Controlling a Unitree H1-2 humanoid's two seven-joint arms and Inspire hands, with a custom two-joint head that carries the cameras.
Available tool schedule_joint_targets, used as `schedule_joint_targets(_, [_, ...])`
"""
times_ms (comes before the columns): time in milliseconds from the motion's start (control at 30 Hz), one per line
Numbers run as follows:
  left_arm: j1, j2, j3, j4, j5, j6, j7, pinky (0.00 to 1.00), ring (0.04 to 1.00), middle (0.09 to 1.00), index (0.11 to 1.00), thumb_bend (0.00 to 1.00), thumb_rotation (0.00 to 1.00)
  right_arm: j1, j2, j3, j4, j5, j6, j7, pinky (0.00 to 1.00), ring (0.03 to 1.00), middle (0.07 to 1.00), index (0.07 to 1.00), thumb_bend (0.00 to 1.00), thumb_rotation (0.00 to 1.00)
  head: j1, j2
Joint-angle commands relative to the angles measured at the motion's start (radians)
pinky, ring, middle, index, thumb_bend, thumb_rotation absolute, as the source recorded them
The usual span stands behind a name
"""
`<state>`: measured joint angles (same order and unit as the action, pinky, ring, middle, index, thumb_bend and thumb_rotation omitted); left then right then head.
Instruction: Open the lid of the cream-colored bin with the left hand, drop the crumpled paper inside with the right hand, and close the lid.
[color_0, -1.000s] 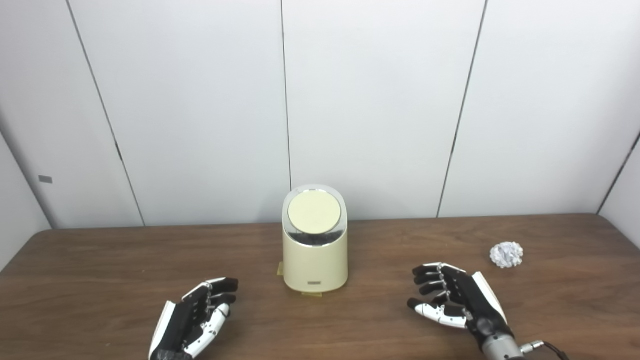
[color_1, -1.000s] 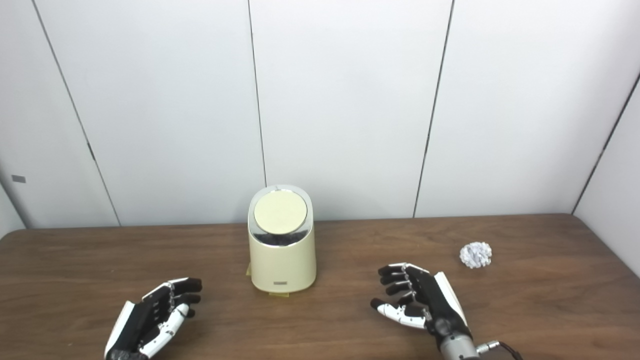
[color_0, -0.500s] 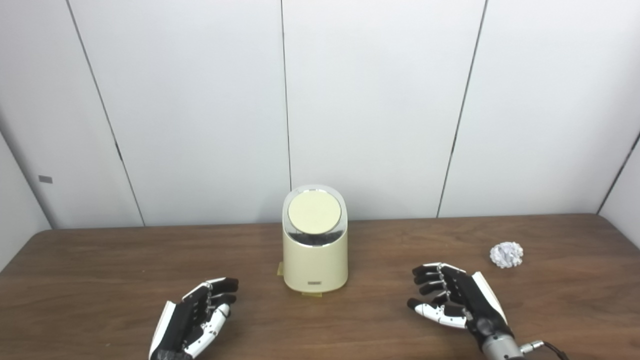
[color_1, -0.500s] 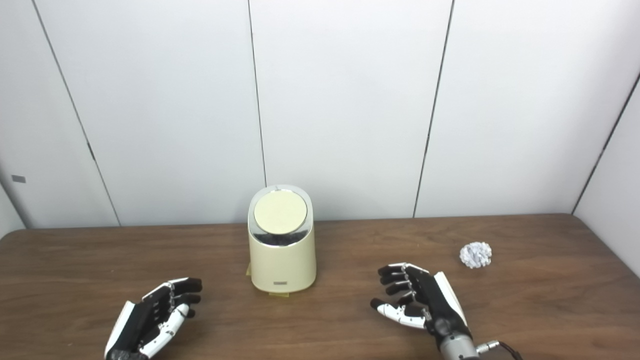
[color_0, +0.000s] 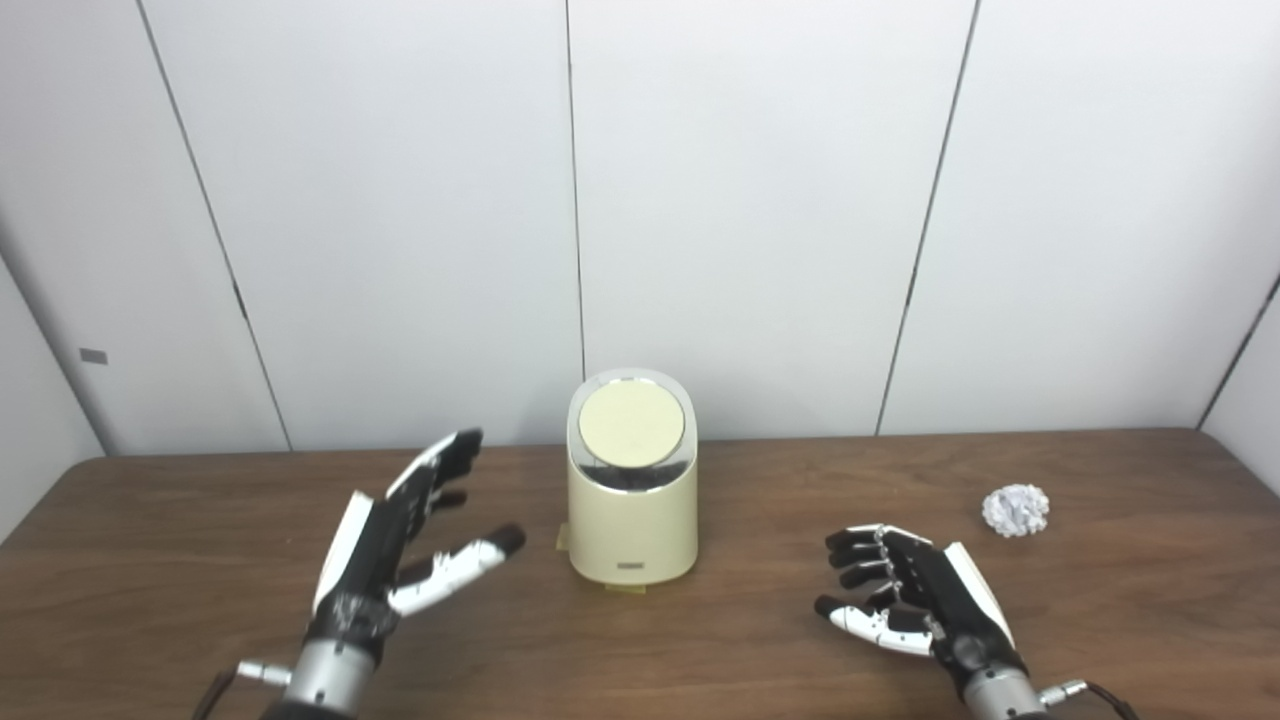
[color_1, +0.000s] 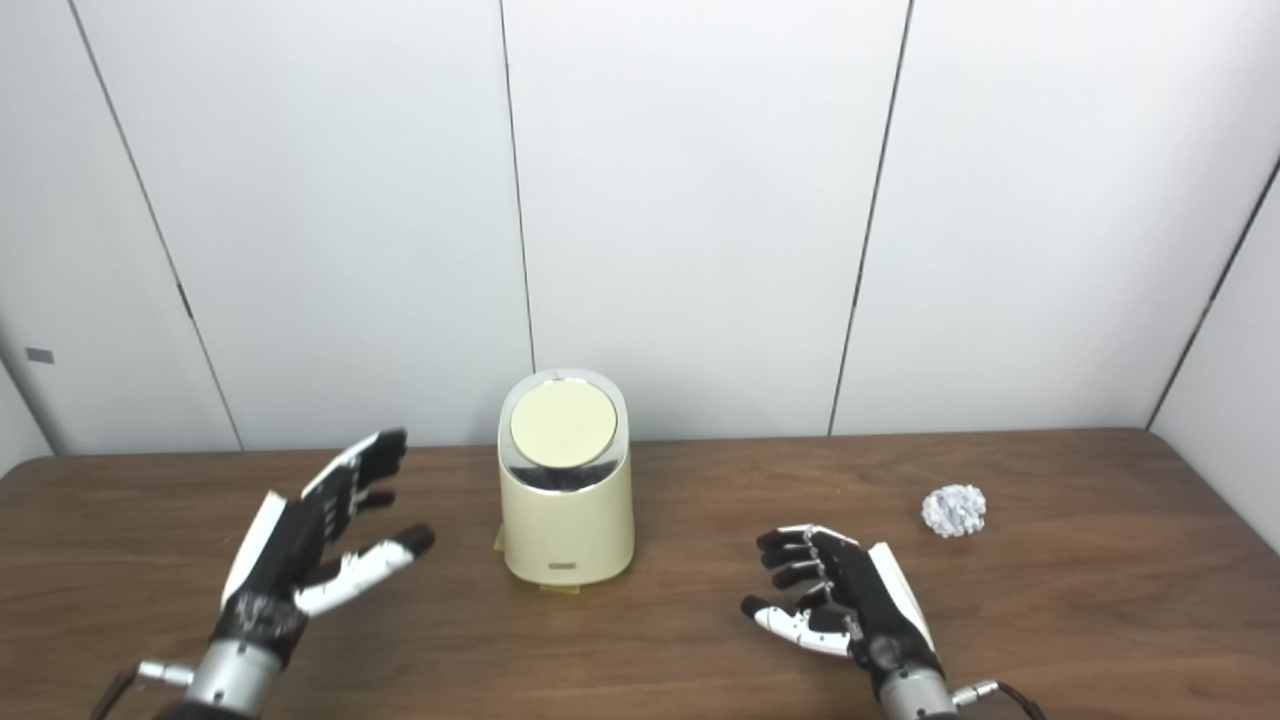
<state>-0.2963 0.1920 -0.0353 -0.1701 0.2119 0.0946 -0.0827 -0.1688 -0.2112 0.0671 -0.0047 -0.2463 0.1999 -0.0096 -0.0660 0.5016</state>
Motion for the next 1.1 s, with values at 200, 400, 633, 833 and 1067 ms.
schedule_joint_targets(200, [-0.162,-0.004,-0.041,0.022,0.052,0.063,-0.018,0.8,0.907,0.914,0.932,1.0,0.62,0.006,-0.005,0.012,-0.006,-0.014,0.046,0.025,0.54,0.604,0.638,0.638,0.36,0.0,-0.001,0.005])
schedule_joint_targets(400, [-0.232,-0.019,-0.114,0.036,0.166,0.172,-0.022,0.76,0.914,0.94,0.96,1.0,0.55,0.007,-0.007,0.014,-0.01,-0.016,0.046,0.026,0.54,0.603,0.638,0.637,0.36,0.0,-0.003,0.007])
schedule_joint_targets(633, [-0.299,-0.043,-0.198,0.135,0.358,0.192,0.043,0.69,0.869,0.934,0.944,1.0,0.43,0.013,-0.008,0.017,-0.018,-0.022,0.042,0.025,0.53,0.595,0.632,0.632,0.36,0.0,-0.006,0.018])
schedule_joint_targets(833, [-0.338,-0.057,-0.229,0.243,0.437,0.176,0.099,0.94,0.983,0.993,0.97,1.0,0.45,0.017,-0.007,0.014,-0.025,-0.014,0.044,0.029,0.53,0.599,0.634,0.633,0.36,0.0,-0.007,0.024])
schedule_joint_targets(1067, [-0.37,-0.07,-0.238,0.326,0.477,0.198,0.121,1.0,1.0,1.0,0.999,1.0,0.5,0.02,-0.009,0.02,-0.038,-0.024,0.06,0.031,0.54,0.6,0.637,0.635,0.35,0.0,-0.009,0.025])
